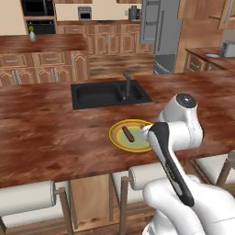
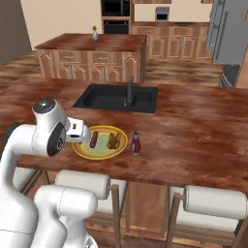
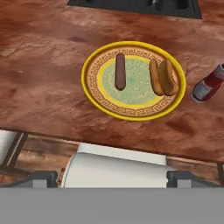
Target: Move the hot dog bun to the plate on the dining table and place the condiment next to that plate. Then navigate to the fridge and take the sausage and place it on the plate as well.
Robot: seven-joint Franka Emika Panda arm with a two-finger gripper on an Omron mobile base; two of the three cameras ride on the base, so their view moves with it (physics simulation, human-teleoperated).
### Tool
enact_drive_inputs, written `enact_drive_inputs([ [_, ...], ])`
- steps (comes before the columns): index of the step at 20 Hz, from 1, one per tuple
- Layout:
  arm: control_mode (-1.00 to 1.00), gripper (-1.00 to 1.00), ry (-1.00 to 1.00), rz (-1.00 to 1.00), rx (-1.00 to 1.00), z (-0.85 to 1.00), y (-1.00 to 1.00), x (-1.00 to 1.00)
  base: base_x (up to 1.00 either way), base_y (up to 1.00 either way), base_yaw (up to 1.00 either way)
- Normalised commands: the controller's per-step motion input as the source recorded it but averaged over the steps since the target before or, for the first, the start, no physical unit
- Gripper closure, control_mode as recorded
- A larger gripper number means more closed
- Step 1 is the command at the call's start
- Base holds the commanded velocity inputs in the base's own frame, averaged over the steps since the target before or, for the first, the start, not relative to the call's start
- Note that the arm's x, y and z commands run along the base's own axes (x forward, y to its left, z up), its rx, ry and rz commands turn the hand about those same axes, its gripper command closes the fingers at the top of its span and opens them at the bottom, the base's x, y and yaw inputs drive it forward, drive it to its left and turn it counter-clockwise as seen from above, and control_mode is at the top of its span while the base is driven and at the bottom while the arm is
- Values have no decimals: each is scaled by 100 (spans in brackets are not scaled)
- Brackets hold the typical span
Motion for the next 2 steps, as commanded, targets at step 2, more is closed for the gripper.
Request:
enact_drive_inputs([
  [2,-100,-100,0,0,0,11,0,-88,0,0,0],
])
